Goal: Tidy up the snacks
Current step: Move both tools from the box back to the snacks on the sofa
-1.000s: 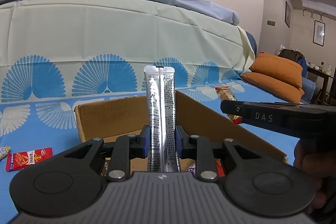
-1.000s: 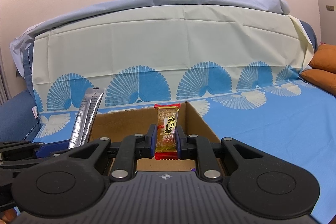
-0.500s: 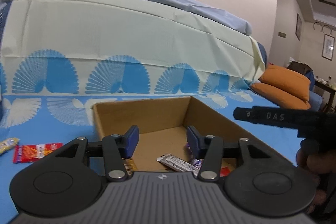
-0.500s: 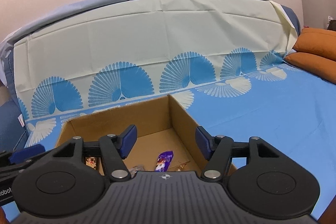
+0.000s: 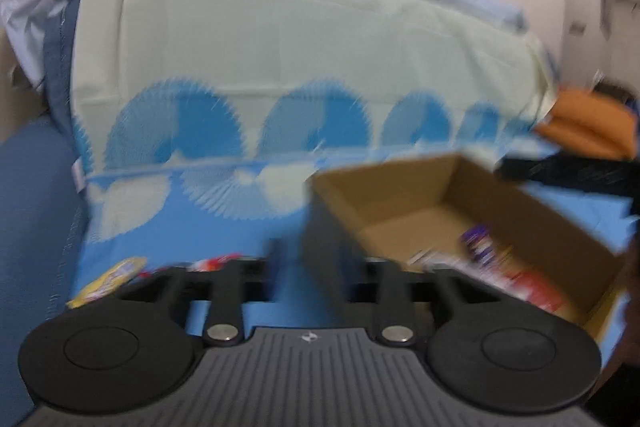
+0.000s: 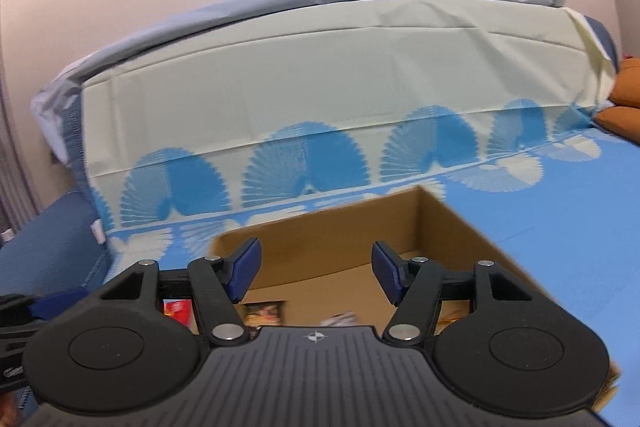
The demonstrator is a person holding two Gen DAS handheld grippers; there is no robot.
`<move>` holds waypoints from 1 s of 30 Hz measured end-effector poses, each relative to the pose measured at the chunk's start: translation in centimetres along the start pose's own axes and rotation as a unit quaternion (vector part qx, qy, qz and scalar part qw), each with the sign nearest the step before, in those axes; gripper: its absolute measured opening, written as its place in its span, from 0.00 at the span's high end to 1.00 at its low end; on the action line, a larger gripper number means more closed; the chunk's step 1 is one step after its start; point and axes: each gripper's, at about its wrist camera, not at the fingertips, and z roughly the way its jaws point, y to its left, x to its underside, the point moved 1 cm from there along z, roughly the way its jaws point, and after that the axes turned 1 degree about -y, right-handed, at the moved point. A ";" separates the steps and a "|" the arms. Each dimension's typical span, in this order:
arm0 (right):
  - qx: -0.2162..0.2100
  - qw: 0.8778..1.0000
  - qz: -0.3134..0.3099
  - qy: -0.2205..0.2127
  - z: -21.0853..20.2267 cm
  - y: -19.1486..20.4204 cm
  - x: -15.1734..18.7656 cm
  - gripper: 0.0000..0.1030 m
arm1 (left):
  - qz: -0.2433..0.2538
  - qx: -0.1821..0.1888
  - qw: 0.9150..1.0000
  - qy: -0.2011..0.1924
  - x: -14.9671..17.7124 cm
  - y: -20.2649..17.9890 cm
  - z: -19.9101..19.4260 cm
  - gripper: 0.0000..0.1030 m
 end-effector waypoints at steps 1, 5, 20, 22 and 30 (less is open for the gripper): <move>-0.009 1.000 -0.001 0.000 0.0 0.8 0.2 0.44 | 0.009 -0.018 1.000 0.010 0.1 1.1 0.6 0.97; -0.059 0.998 0.000 0.002 0.1 3.7 0.7 0.72 | 0.023 -0.076 0.996 0.031 0.4 5.6 3.0 0.96; -0.208 0.975 0.008 0.074 2.1 11.1 3.1 0.72 | 0.014 -0.215 0.967 0.134 4.1 16.5 13.6 0.39; -0.210 0.973 0.011 0.091 2.8 11.3 3.5 0.69 | 0.024 -0.218 0.964 0.150 4.7 16.8 14.5 0.36; -0.214 0.968 0.000 0.131 4.1 12.6 5.0 0.62 | -0.048 -0.187 0.964 0.182 5.1 18.4 13.9 0.85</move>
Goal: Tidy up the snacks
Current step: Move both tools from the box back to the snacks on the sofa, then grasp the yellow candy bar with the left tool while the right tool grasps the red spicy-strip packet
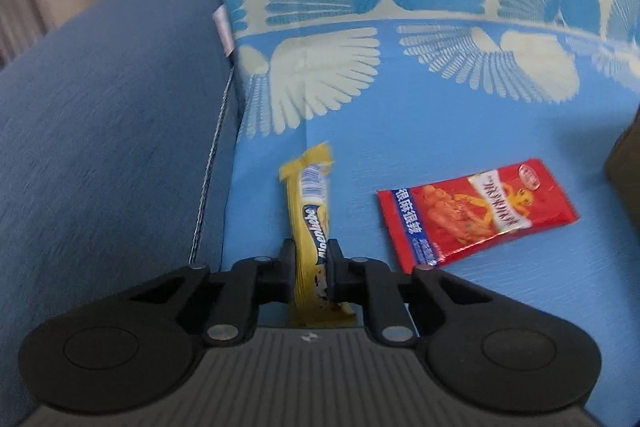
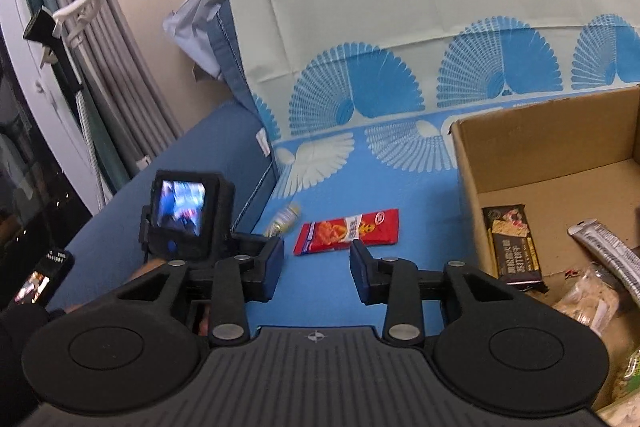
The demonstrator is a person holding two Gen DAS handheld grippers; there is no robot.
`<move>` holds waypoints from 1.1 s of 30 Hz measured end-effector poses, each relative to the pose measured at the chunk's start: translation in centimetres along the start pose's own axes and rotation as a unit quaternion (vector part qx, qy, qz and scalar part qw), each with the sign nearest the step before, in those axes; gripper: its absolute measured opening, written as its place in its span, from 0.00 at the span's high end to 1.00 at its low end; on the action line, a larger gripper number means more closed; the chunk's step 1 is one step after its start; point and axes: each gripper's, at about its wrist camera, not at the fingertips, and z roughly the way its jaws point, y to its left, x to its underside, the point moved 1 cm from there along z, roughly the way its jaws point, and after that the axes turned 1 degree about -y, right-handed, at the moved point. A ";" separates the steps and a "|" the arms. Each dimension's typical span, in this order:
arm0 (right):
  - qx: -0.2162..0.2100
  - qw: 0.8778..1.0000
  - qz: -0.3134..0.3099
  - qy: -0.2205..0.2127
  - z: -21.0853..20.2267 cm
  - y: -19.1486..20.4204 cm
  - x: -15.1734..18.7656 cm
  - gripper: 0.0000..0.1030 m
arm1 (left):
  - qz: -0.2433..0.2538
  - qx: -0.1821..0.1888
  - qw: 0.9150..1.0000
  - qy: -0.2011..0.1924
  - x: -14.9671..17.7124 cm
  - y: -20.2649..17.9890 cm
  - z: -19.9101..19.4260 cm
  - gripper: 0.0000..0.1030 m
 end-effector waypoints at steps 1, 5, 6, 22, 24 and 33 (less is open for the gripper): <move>0.000 1.000 -0.003 0.004 0.2 0.1 0.1 0.62 | -0.035 0.016 0.999 0.022 0.2 0.5 -0.5 0.85; -0.001 1.000 -0.018 0.011 0.4 0.6 0.4 0.60 | -0.166 0.044 0.978 0.114 1.2 2.3 -2.7 0.85; 0.002 1.000 -0.021 0.012 0.4 0.6 0.5 0.60 | -0.190 0.054 0.972 0.126 1.5 2.6 -3.6 0.84; -0.010 0.999 -0.015 0.037 -1.4 0.5 0.6 0.57 | -0.284 0.086 0.945 0.136 4.2 3.5 -5.1 0.85; 0.013 0.999 0.003 0.039 -1.0 0.1 -0.2 0.57 | -0.299 0.088 0.941 0.134 4.3 3.8 -5.4 0.85; 0.075 0.972 0.202 0.090 6.8 -2.2 -4.1 0.28 | -0.392 0.112 0.900 0.155 5.4 5.6 -4.7 0.85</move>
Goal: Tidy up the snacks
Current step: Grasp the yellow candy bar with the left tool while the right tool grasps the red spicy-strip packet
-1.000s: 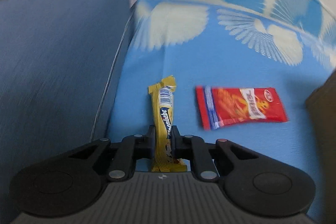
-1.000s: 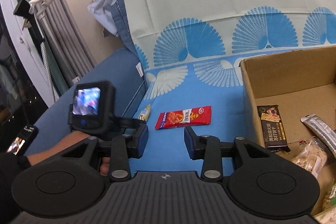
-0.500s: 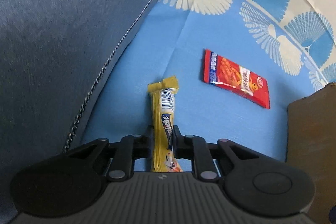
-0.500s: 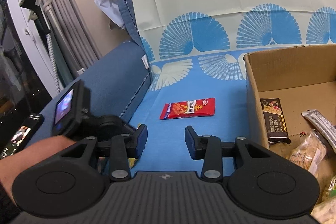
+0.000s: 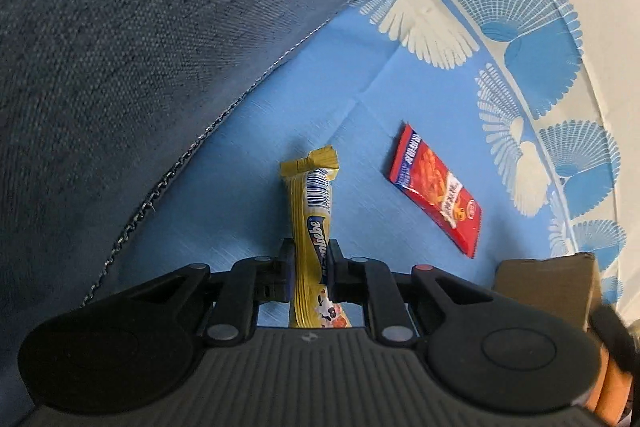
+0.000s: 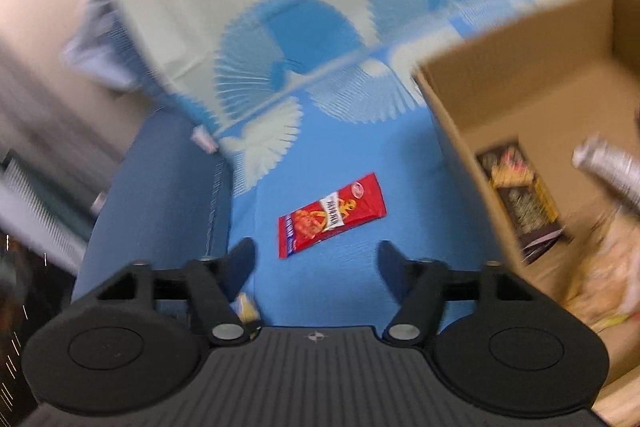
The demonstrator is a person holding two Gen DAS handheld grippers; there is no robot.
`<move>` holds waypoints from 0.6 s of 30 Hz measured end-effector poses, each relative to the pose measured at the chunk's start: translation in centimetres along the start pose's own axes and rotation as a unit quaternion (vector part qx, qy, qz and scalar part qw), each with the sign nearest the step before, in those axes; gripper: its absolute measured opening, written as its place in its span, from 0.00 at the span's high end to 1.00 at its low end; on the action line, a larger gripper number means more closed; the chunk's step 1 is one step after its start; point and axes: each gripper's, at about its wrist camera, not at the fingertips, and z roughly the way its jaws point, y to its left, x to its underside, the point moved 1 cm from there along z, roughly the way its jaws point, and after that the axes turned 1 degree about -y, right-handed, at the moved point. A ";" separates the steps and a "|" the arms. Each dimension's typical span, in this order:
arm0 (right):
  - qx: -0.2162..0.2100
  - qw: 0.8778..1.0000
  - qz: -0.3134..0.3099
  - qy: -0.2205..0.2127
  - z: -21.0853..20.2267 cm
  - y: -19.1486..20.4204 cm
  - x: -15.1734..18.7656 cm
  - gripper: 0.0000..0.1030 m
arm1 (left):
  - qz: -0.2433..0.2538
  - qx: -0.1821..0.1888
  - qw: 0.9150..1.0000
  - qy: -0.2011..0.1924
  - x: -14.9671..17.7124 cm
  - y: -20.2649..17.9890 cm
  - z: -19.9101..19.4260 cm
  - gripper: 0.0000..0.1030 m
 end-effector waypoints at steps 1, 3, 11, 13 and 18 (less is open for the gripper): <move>0.006 0.999 0.030 0.016 1.6 -0.2 -0.4 0.29 | -0.001 0.001 1.000 0.004 0.0 0.2 -0.1 0.85; 0.014 0.996 0.070 0.045 4.5 -0.5 -0.9 0.28 | -0.006 0.002 1.000 0.005 0.0 0.3 0.0 0.85; 0.053 0.984 0.123 0.116 14.4 -0.4 -2.2 0.22 | -0.004 0.013 1.000 0.007 0.7 -1.1 -0.1 0.85; 0.065 0.981 0.129 0.127 16.5 -0.2 -2.6 0.22 | -0.008 0.011 1.000 0.003 0.6 -1.0 -0.3 0.85; 0.108 0.982 0.087 0.125 20.1 1.5 -4.1 0.21 | -0.015 0.010 1.000 0.001 0.5 -0.8 -0.6 0.85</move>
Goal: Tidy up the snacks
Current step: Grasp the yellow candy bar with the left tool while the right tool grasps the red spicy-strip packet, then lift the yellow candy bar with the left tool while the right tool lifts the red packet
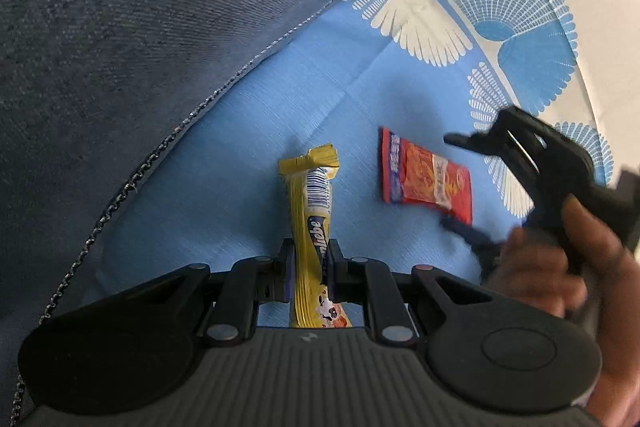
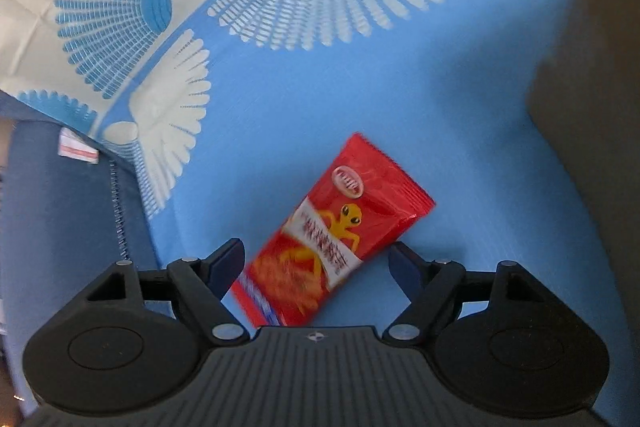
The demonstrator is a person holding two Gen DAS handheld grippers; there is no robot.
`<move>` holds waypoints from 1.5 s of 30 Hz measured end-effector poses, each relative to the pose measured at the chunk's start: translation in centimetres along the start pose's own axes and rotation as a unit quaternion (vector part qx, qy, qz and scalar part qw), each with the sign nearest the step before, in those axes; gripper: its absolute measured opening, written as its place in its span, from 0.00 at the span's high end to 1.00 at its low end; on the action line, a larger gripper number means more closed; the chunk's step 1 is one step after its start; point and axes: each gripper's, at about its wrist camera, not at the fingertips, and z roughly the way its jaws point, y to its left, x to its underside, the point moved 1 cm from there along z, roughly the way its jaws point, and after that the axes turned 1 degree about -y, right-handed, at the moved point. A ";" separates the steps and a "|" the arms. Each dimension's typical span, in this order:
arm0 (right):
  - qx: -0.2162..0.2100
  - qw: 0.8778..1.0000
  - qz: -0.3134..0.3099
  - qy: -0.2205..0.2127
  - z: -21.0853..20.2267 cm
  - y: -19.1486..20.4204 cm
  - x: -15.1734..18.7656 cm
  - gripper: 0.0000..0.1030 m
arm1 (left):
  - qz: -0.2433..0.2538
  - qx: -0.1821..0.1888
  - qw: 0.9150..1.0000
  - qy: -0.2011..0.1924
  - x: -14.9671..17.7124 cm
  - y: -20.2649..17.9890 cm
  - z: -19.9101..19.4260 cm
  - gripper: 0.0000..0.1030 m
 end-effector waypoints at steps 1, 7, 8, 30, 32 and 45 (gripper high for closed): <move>0.011 1.000 -0.020 -0.007 0.4 0.9 -0.3 0.21 | -0.001 -0.003 1.000 -0.001 -0.1 0.1 -0.1 0.85; 0.092 0.978 -0.188 -0.013 3.6 6.5 -0.2 0.20 | -0.007 -0.008 1.000 0.001 -0.2 0.9 -0.2 0.85; 0.108 0.970 -0.216 -0.014 4.1 7.1 0.2 0.20 | -0.008 -0.008 1.000 0.002 -0.2 0.9 -0.1 0.85; 0.008 0.933 -0.347 -0.091 -15.1 -0.9 9.4 0.54 | 0.097 0.021 0.995 -0.001 1.6 -1.5 -1.0 0.85; -0.010 0.932 -0.352 -0.089 -17.4 -2.6 11.1 0.54 | 0.120 0.034 0.992 -0.002 2.0 -1.7 -1.7 0.85; -0.103 0.906 -0.406 -0.065 -22.3 -12.1 24.1 0.54 | 0.133 0.091 0.982 -0.102 12.1 4.9 -9.5 0.85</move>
